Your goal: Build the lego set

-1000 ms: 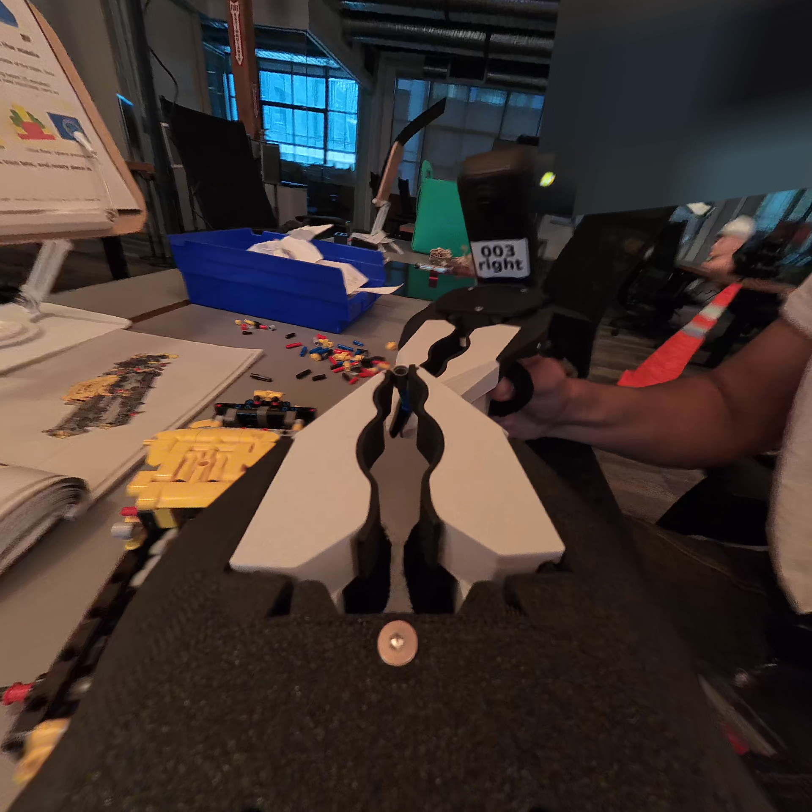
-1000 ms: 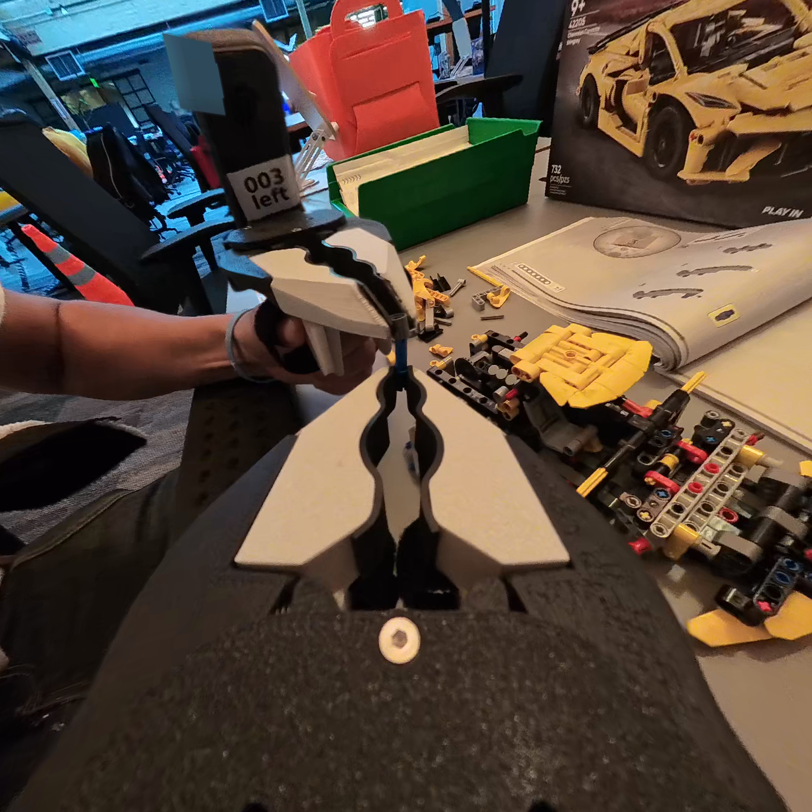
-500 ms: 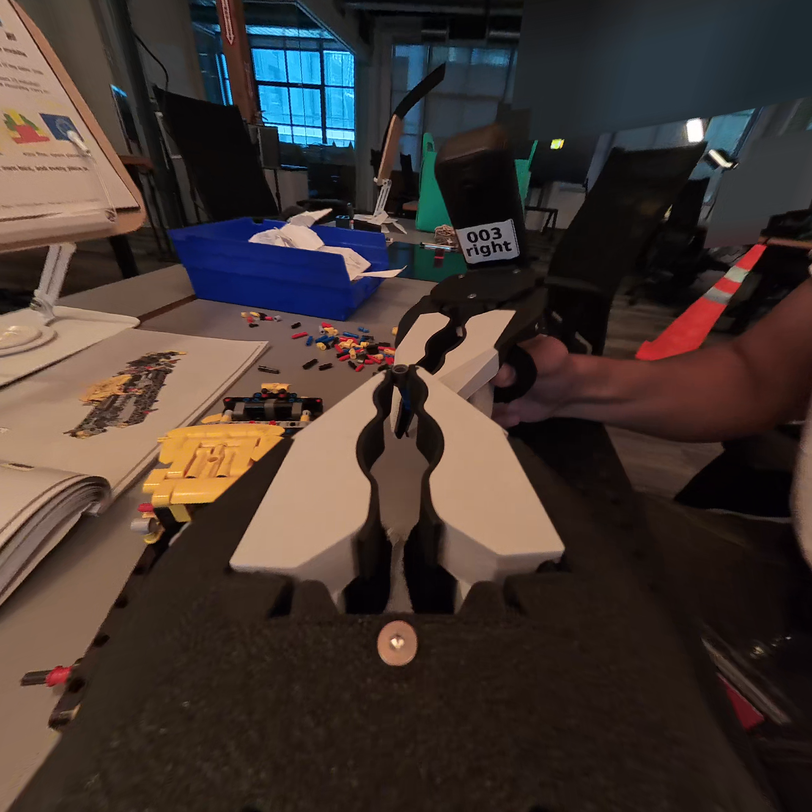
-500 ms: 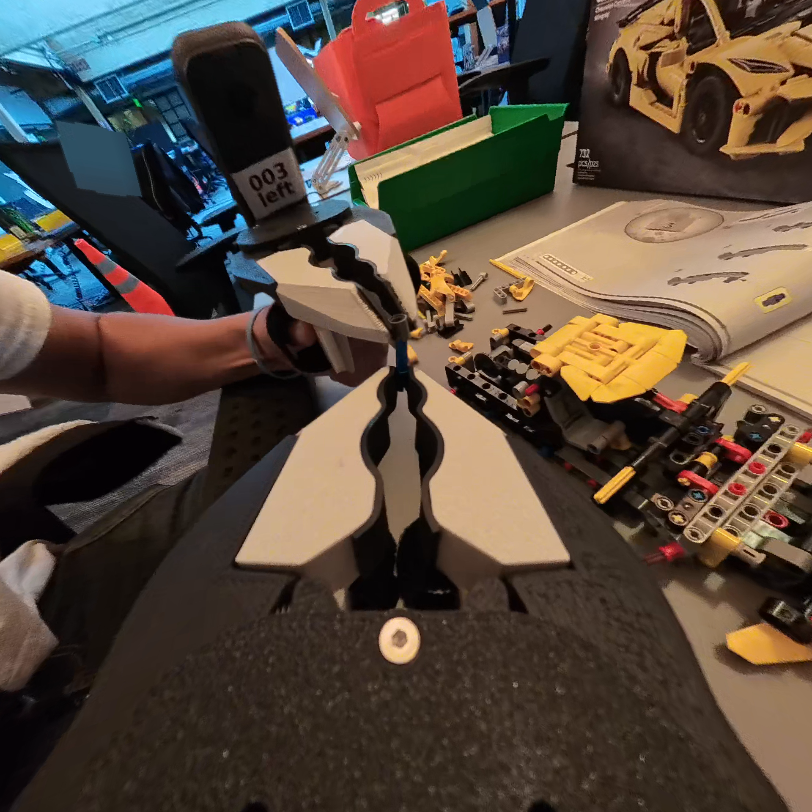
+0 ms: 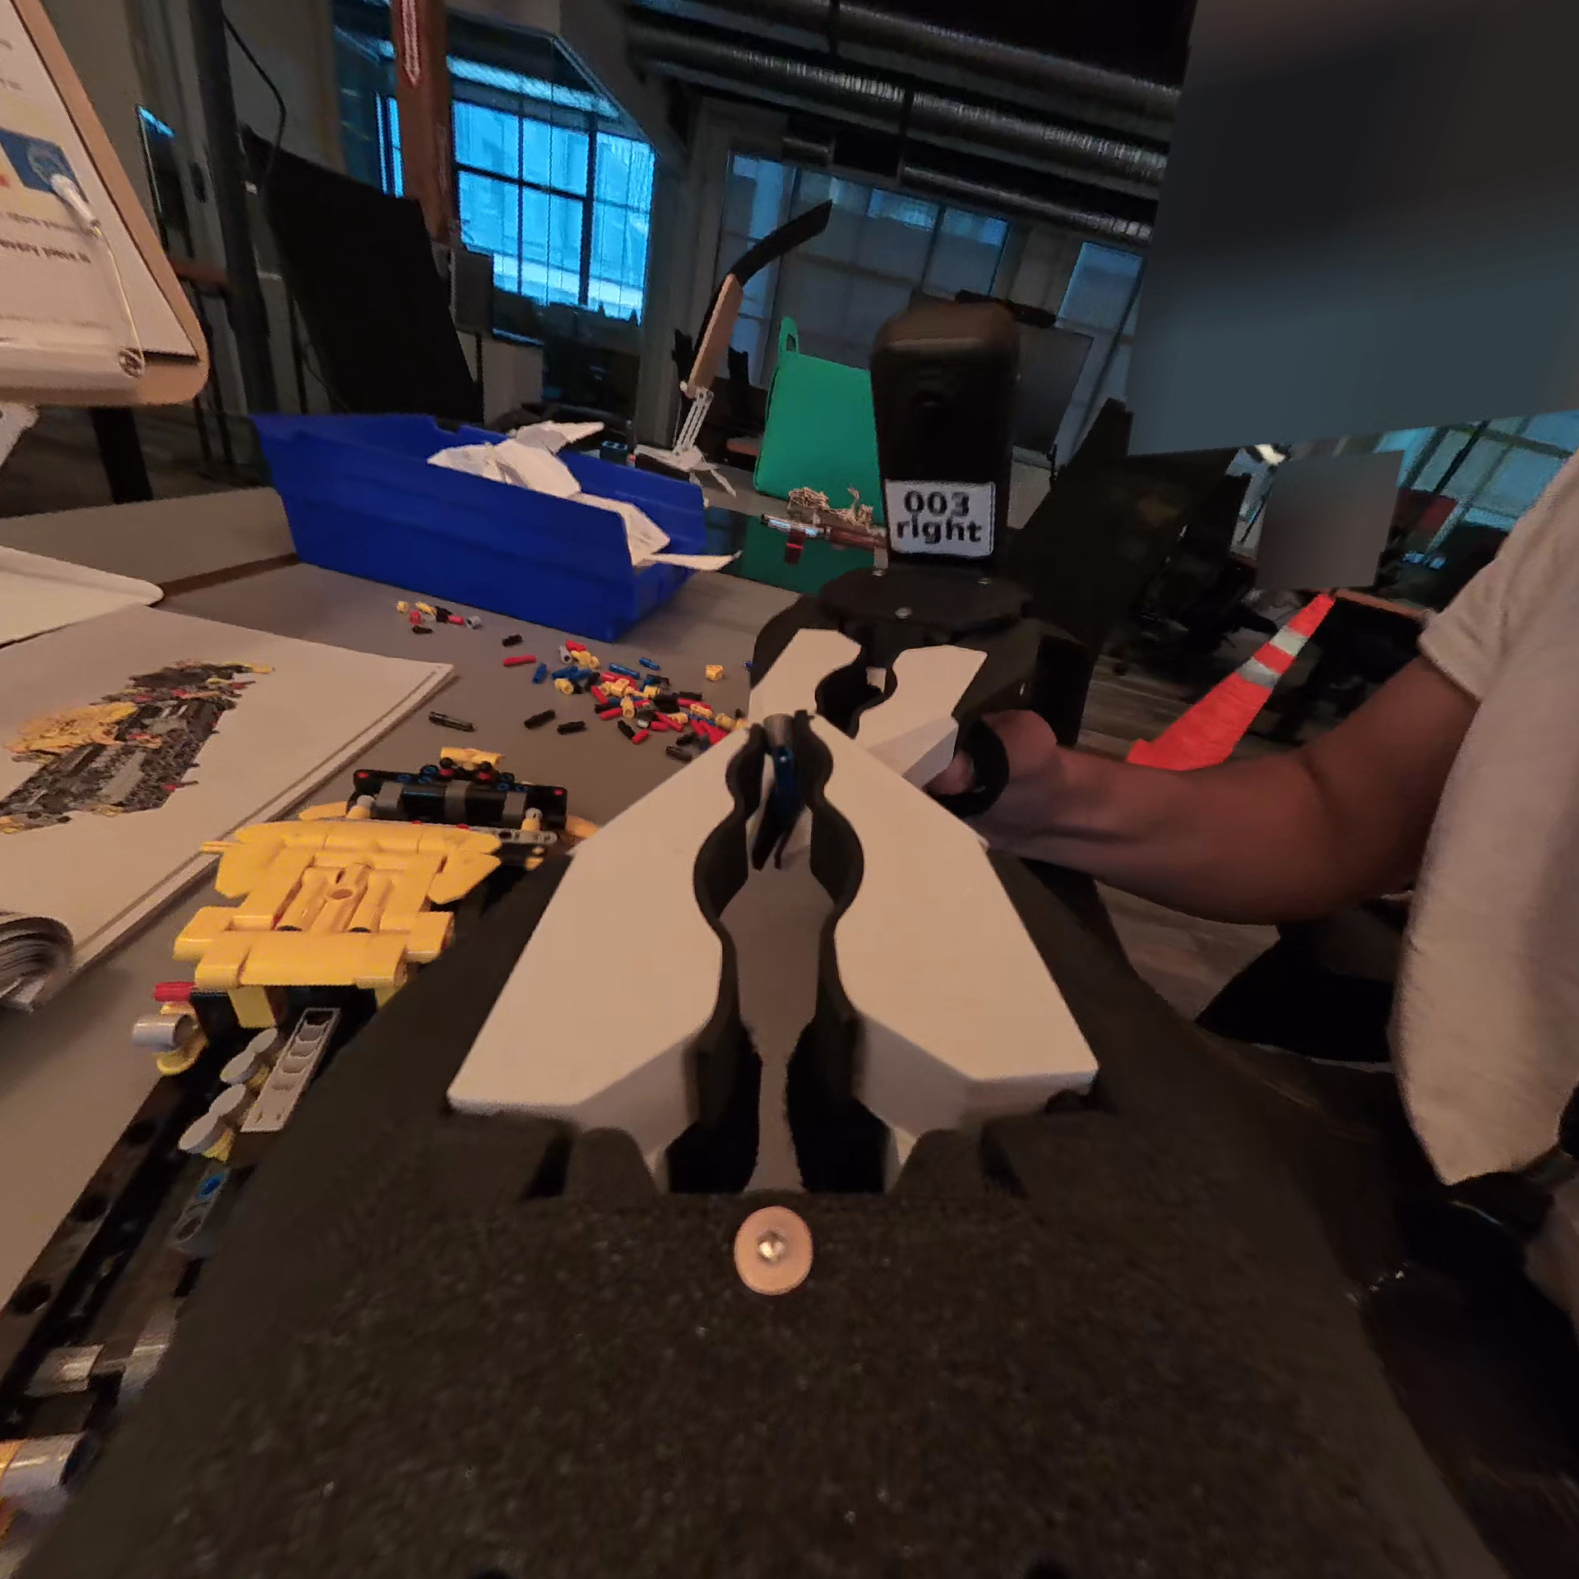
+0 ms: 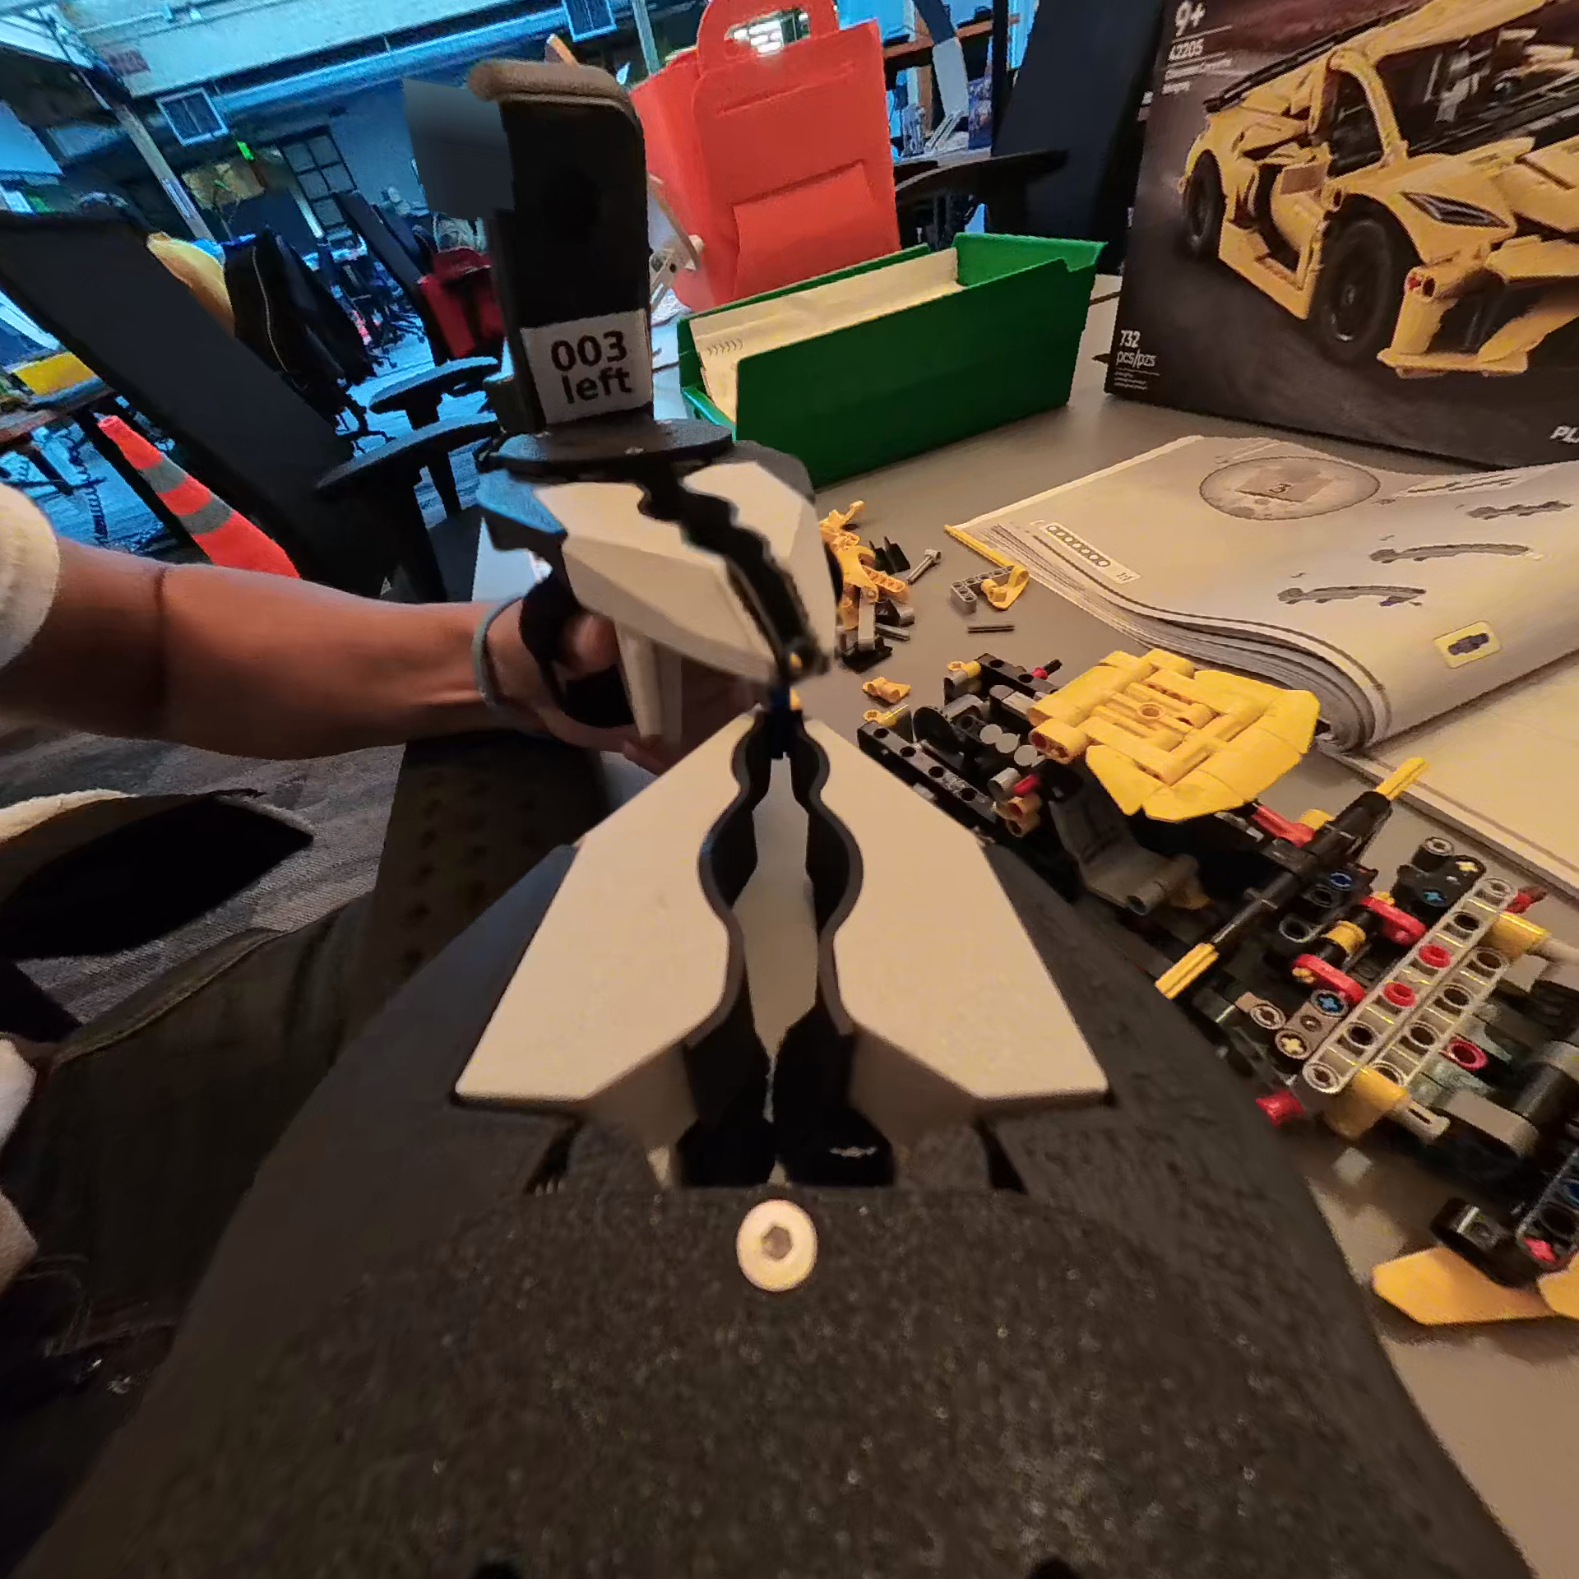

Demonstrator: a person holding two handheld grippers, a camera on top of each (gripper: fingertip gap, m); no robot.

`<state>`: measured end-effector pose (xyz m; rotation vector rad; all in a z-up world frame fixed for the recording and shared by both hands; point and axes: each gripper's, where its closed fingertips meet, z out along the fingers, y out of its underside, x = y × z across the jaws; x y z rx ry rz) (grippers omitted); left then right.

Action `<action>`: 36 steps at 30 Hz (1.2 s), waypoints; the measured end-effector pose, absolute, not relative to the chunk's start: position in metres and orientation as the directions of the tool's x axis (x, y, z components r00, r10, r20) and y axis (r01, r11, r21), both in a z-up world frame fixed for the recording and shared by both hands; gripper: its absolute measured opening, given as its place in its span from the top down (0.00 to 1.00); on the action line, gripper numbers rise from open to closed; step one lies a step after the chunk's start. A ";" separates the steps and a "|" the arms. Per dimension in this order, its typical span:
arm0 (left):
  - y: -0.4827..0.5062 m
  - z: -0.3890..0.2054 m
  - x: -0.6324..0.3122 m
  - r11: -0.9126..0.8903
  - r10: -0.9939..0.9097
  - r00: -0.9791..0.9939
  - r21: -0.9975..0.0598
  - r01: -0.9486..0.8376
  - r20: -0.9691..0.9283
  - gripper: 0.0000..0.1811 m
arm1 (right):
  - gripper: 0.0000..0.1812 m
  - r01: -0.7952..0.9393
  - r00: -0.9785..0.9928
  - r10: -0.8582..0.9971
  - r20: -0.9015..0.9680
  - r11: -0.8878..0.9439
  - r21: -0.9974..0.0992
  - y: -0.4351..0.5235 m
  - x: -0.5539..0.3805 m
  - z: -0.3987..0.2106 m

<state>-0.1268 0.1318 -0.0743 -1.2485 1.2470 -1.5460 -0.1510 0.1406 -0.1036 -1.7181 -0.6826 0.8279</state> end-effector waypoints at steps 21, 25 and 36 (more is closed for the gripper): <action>0.124 -0.089 -0.128 -0.120 -0.966 -0.217 -0.988 -0.102 0.139 0.96 | 0.99 0.441 0.682 0.673 0.286 -0.066 -0.895 0.148 -0.123 -0.113; 0.123 -0.115 -0.126 -0.114 -0.970 -0.184 -0.966 -0.231 0.159 0.96 | 0.99 0.767 0.517 0.530 0.672 0.062 -0.639 0.146 -0.105 -0.128; 0.119 -0.162 -0.118 -0.111 -0.972 -0.136 -0.887 -0.448 0.190 0.96 | 0.99 0.982 0.120 0.383 0.916 0.091 -0.167 0.144 -0.103 -0.167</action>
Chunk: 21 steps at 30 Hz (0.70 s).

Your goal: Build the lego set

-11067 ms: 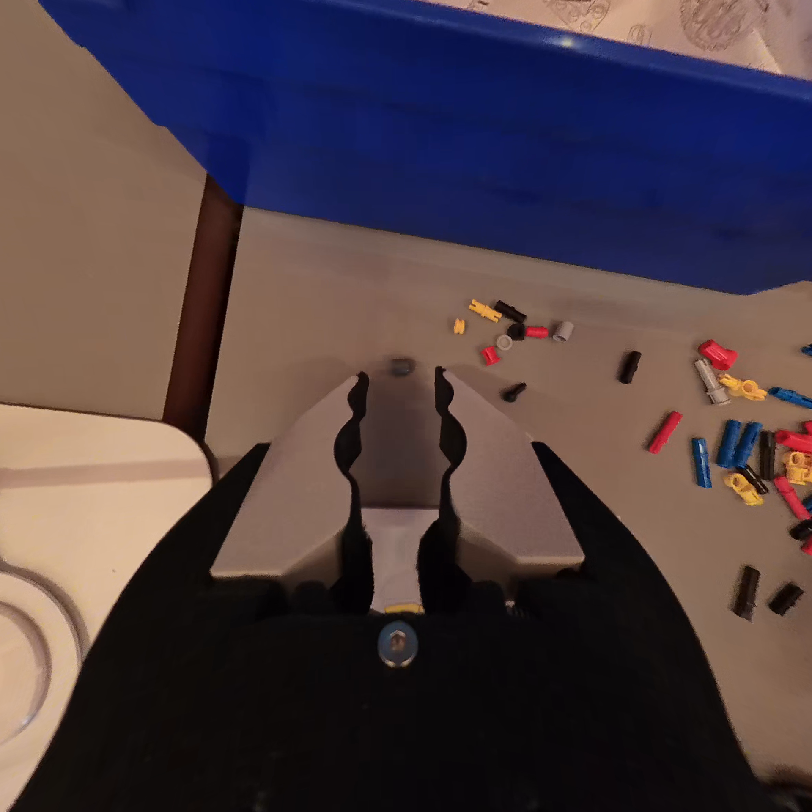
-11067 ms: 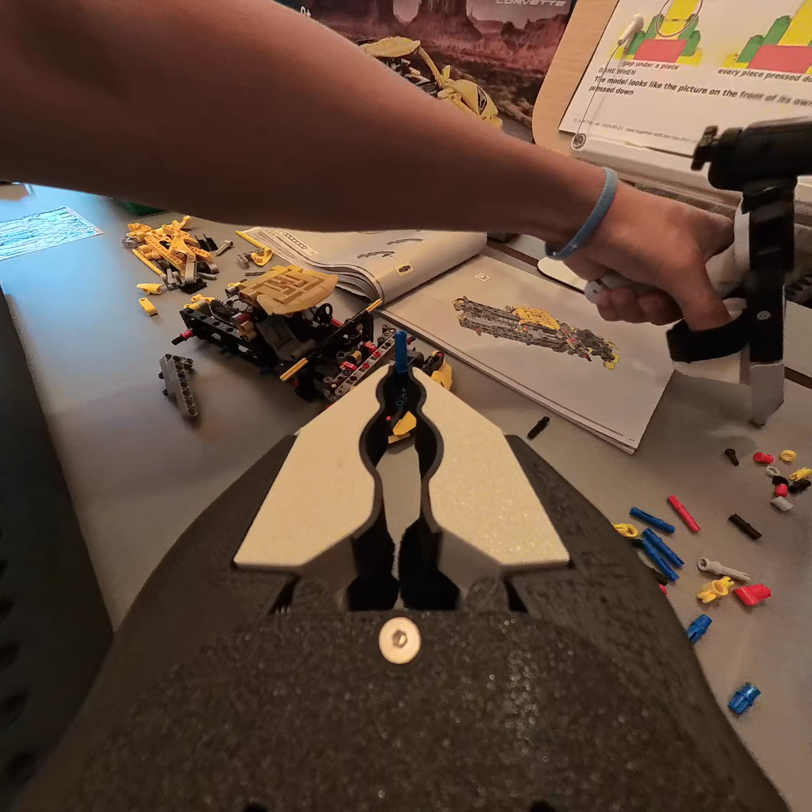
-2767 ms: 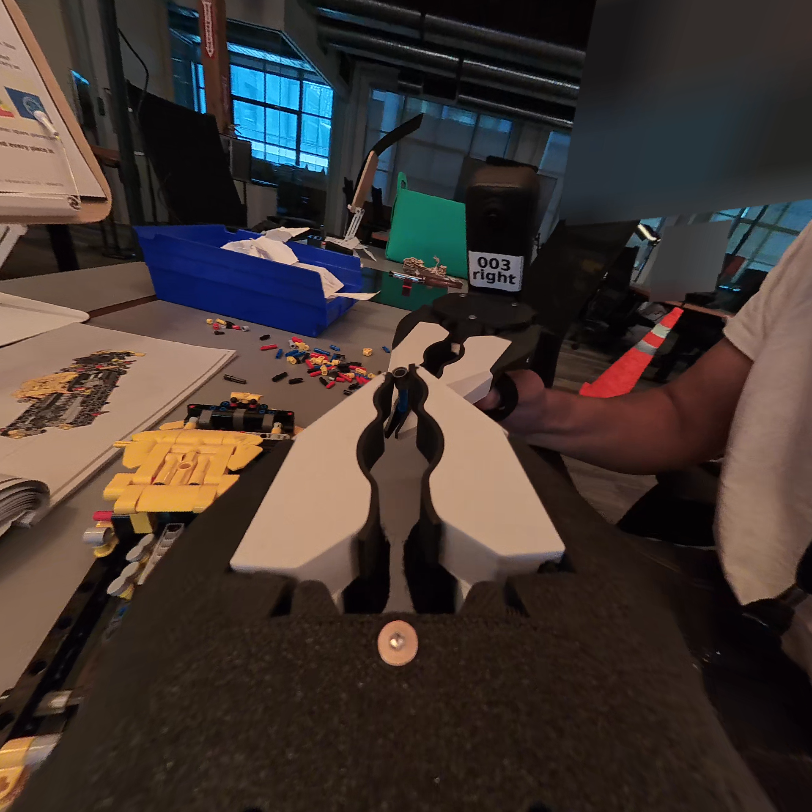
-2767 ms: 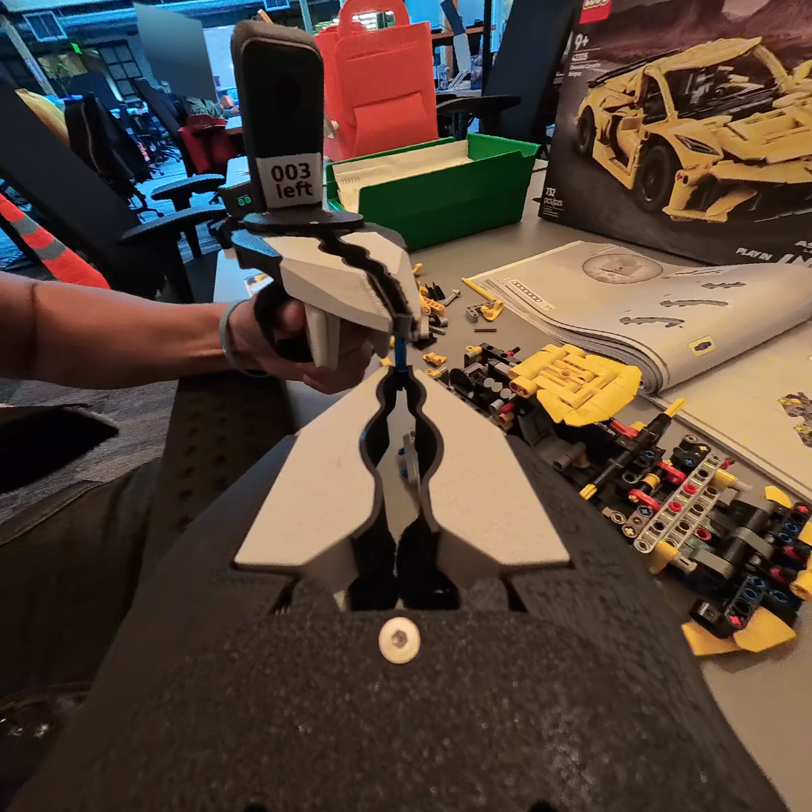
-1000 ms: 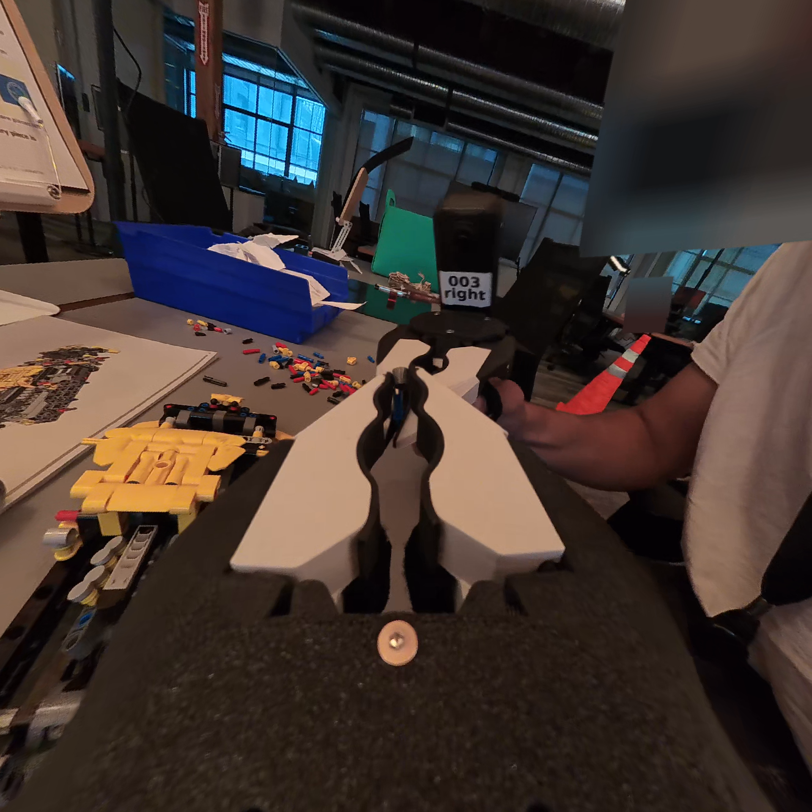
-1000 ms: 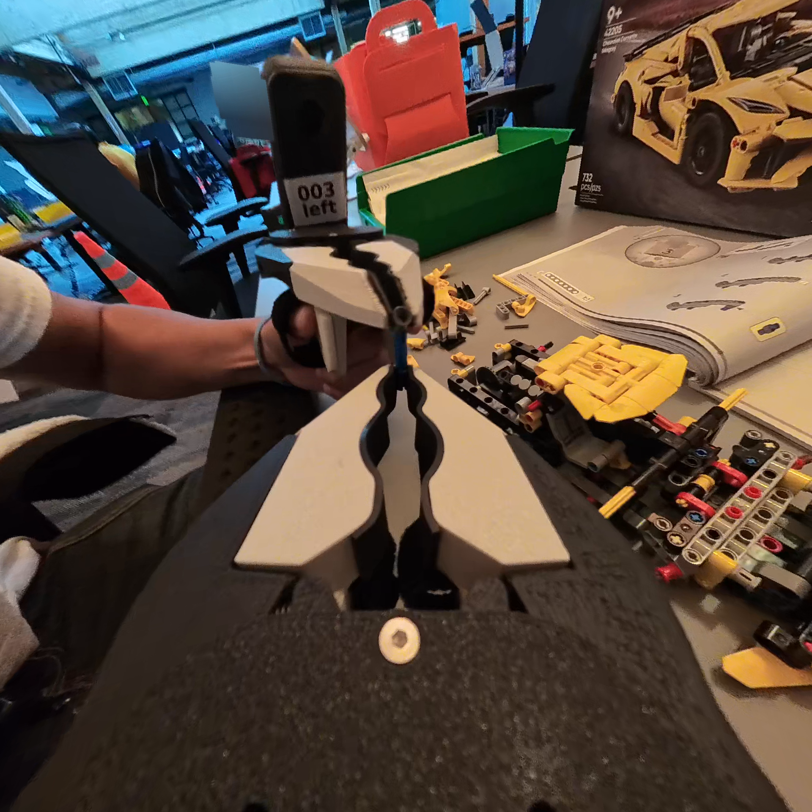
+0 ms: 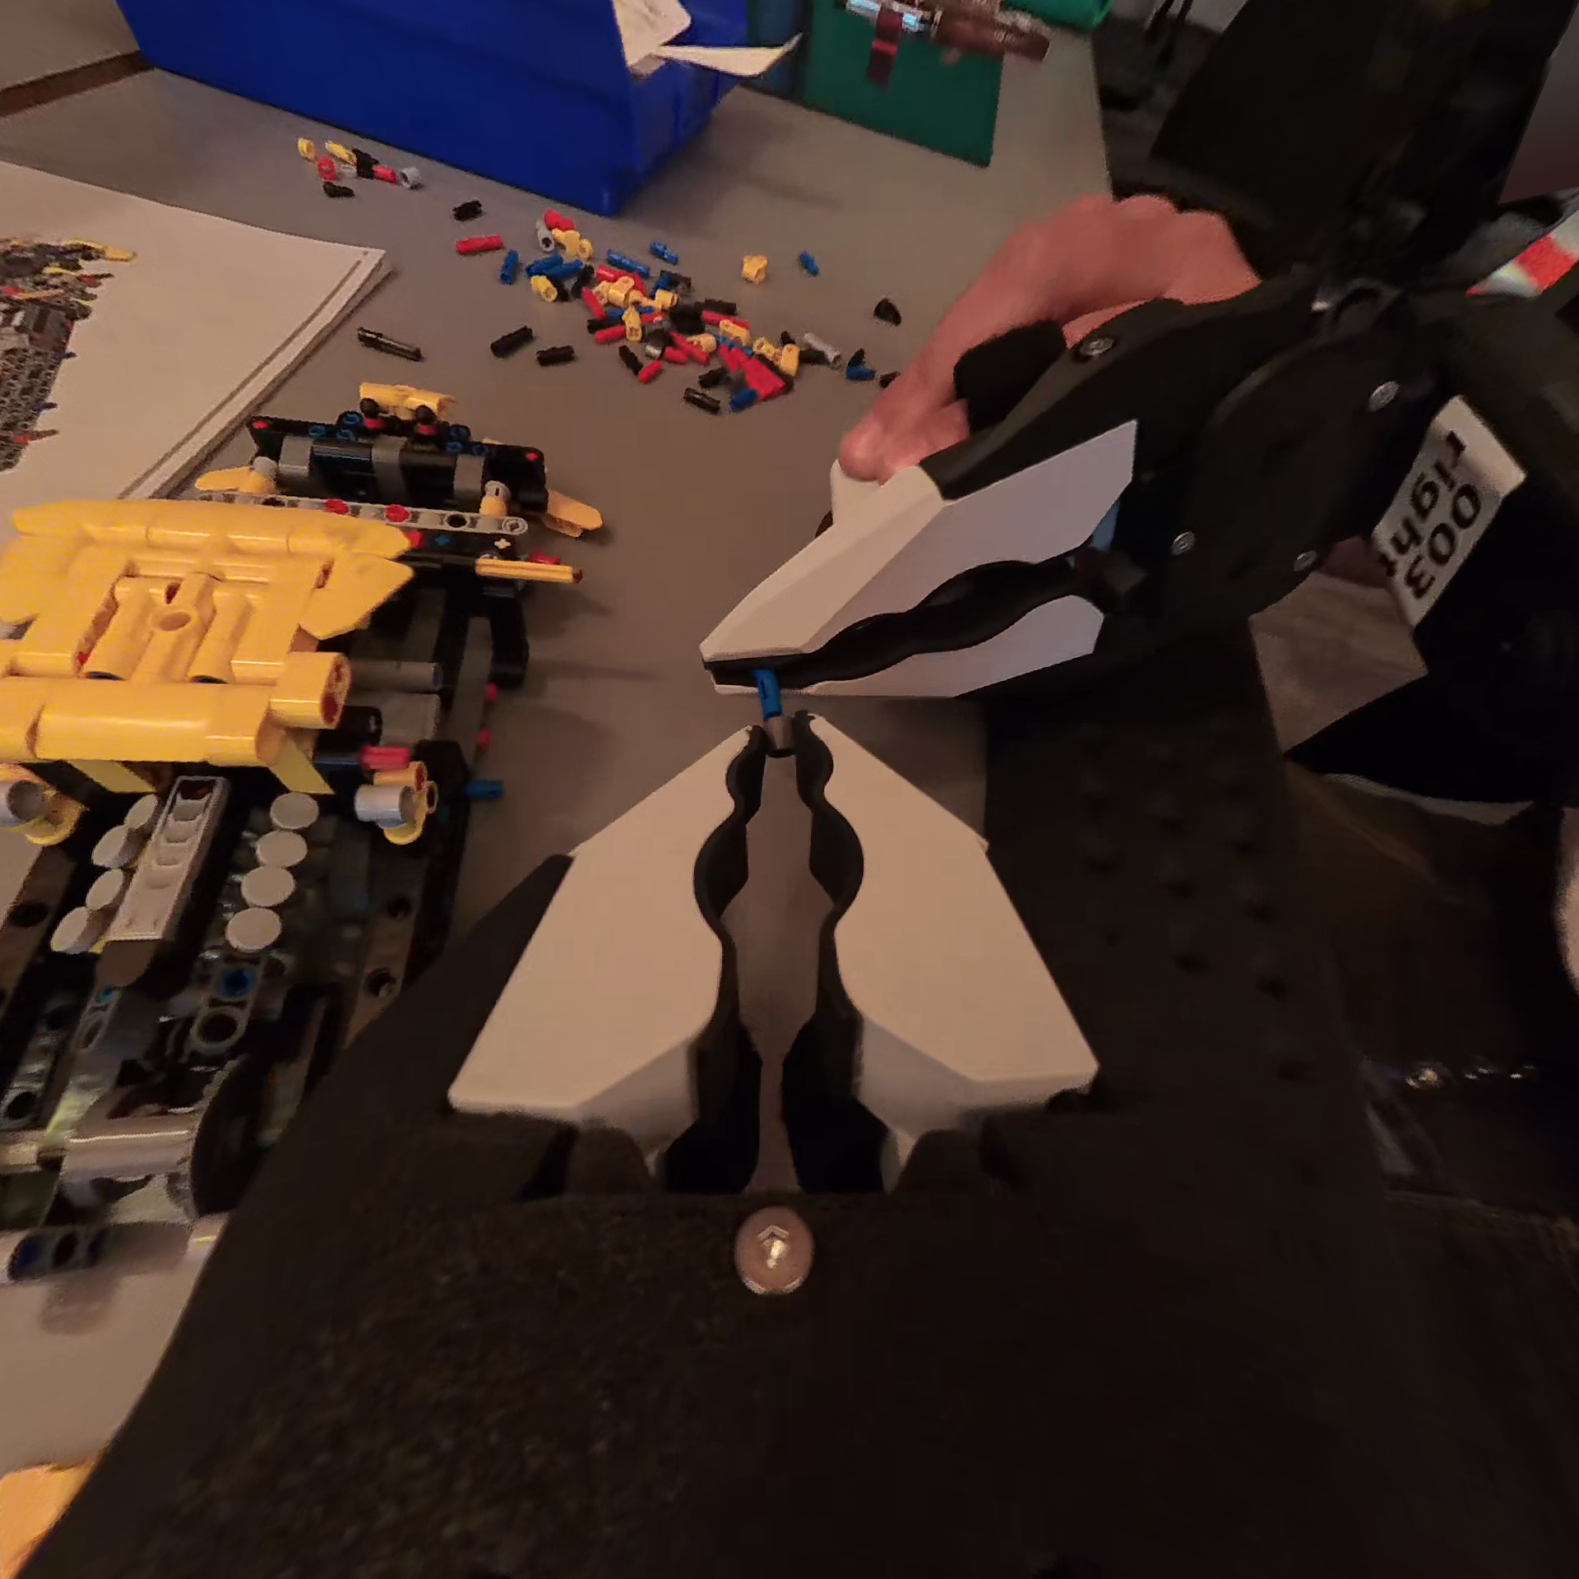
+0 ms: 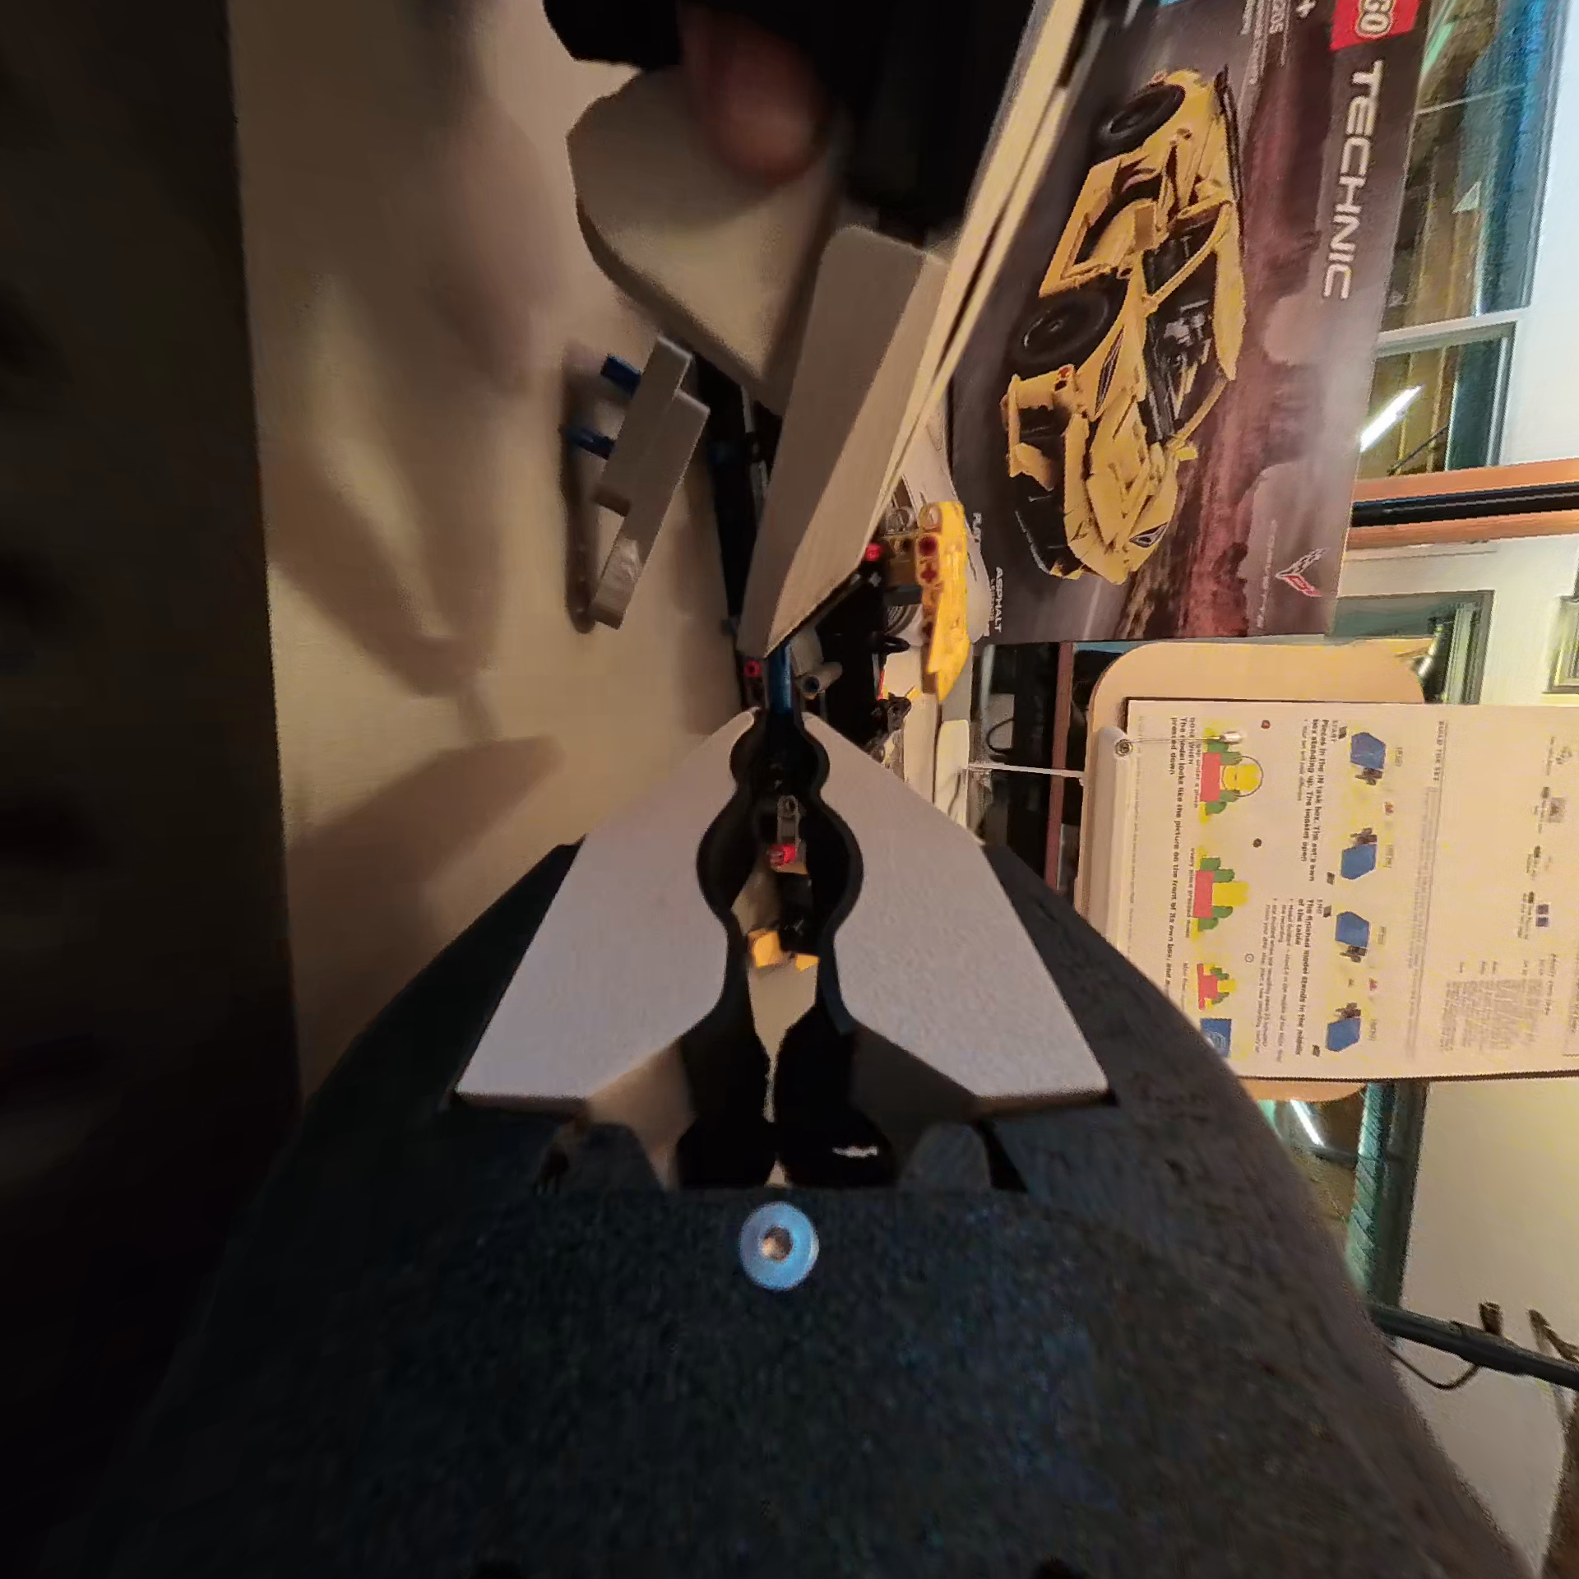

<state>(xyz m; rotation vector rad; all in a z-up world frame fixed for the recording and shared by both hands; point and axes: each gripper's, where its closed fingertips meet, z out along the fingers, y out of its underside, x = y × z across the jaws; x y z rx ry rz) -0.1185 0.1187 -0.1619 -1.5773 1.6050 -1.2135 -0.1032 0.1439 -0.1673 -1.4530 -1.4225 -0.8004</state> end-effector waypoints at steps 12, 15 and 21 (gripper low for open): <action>0.121 -0.179 -0.118 0.038 -0.993 -0.113 -0.853 -0.521 0.025 0.97 | 0.99 0.997 -0.013 0.366 0.930 0.080 -0.017 0.144 -0.103 -0.182; 0.119 -0.184 -0.119 0.034 -0.992 -0.123 -0.837 -0.546 0.039 0.97 | 0.99 0.997 -0.029 0.394 0.919 0.081 -0.003 0.142 -0.104 -0.187; 0.116 -0.189 -0.121 0.076 -0.984 -0.172 -0.789 -0.610 0.039 0.97 | 0.99 0.954 -0.286 0.390 0.875 0.197 0.224 0.141 -0.107 -0.186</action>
